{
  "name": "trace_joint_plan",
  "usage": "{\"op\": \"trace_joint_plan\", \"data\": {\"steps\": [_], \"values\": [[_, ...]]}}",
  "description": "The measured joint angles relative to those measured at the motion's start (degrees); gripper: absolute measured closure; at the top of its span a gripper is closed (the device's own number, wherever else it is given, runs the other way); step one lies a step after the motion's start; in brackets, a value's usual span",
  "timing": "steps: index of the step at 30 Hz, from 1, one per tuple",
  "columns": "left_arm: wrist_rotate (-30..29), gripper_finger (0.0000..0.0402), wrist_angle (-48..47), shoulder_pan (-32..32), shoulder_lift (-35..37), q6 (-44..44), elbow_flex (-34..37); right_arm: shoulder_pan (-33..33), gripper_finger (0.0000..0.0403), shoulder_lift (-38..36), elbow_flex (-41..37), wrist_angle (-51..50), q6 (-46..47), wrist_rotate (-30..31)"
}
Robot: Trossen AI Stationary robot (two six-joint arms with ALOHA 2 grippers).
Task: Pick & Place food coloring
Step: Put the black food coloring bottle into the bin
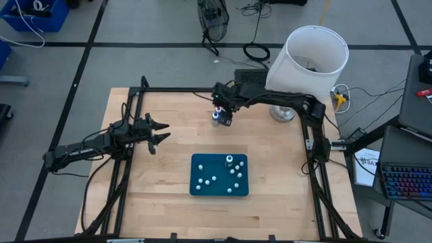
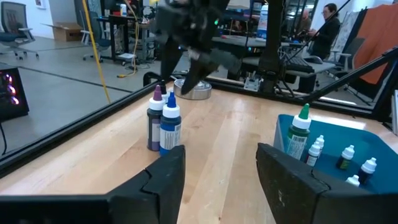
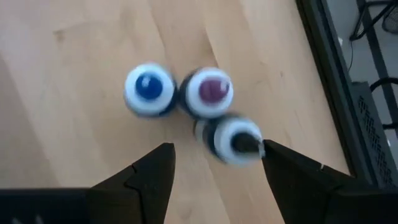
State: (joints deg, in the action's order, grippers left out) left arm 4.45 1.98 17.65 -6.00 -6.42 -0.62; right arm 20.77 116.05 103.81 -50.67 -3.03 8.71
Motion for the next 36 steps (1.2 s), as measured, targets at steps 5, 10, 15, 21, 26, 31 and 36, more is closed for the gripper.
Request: {"op": "trace_joint_plan", "data": {"steps": [5, 10, 15, 21, 26, 31, 36], "values": [[0.0, 0.0193, 0.0, 0.0, 0.0, 0.0, 0.0, 1.3, 0.0175, 2.1, 0.0, 1.9, -0.9, -1.0], [0.0, 0.0197, 0.0, 0.0, 0.0, 0.0, 0.0, 3.0, 0.0176, 2.9, 0.1, 4.2, -0.7, -2.8], [0.0, 0.0206, 0.0, 0.0, 0.0, 0.0, 0.0, 3.7, 0.0175, 2.9, 0.1, 4.2, -0.5, -2.9], [0.0, 0.0209, 0.0, 0.0, 0.0, 0.0, 0.0, 2.4, 0.0177, 2.2, 0.1, 1.9, 1.0, -2.9], [0.0, 0.0198, 0.0, 0.0, 0.0, 0.0, 0.0, 0.4, 0.0177, 1.0, -0.1, 1.2, 1.2, -3.3], [0.0, 0.0193, 0.0, 0.0, 0.0, 0.0, 0.0, -0.5, 0.0175, -1.2, 0.0, 1.7, 2.6, -2.4], [0.0, 0.0198, 0.0, 0.0, 0.0, 0.0, 0.0, -0.1, 0.0175, -2.8, 0.0, 0.9, 3.4, 0.3]]}}
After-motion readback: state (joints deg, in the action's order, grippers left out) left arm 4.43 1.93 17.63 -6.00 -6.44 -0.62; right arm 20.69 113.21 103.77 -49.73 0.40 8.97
